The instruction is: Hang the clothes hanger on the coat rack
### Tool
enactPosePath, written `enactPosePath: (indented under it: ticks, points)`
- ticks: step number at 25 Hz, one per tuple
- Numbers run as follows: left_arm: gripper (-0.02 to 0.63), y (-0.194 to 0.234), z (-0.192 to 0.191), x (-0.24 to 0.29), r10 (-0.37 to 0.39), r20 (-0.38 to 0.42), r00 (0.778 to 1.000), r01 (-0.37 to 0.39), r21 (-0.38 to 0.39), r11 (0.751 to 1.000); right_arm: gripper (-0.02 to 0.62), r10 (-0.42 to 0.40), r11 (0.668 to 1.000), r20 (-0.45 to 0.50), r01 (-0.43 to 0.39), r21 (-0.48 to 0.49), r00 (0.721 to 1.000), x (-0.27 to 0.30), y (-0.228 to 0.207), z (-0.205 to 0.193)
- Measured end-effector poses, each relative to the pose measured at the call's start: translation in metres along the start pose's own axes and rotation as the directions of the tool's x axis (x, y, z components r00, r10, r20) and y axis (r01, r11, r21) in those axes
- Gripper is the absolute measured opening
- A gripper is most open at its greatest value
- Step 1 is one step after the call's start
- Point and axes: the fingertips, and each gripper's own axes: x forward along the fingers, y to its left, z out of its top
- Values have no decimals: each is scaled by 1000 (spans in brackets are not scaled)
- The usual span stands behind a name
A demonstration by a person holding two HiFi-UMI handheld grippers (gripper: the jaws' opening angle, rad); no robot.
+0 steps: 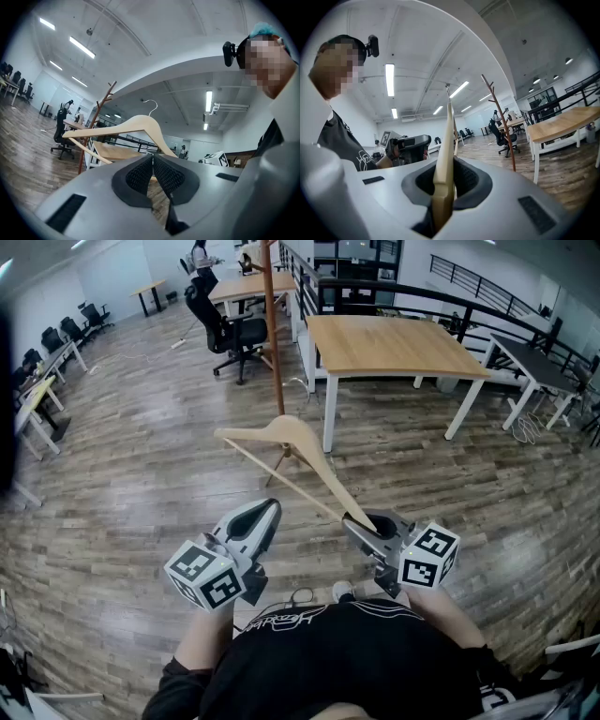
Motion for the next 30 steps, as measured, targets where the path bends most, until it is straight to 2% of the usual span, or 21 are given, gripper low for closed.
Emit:
enactPosePath:
  ticks: [16,24,30]
  points:
    - [14,-6,8,-29,-15,14,1000,14,31,999,65,-22,1000,28,22,-17,999,3,23,3]
    - [14,11,6,-35,8,24,1000,-8,1,1000,66,-2,1000,30,1,9,1000,16,20,3]
    - [14,35,5,-28,40,14,999,-40,-11,999,66,15,1000,10,-16,26,1000,37,0,5]
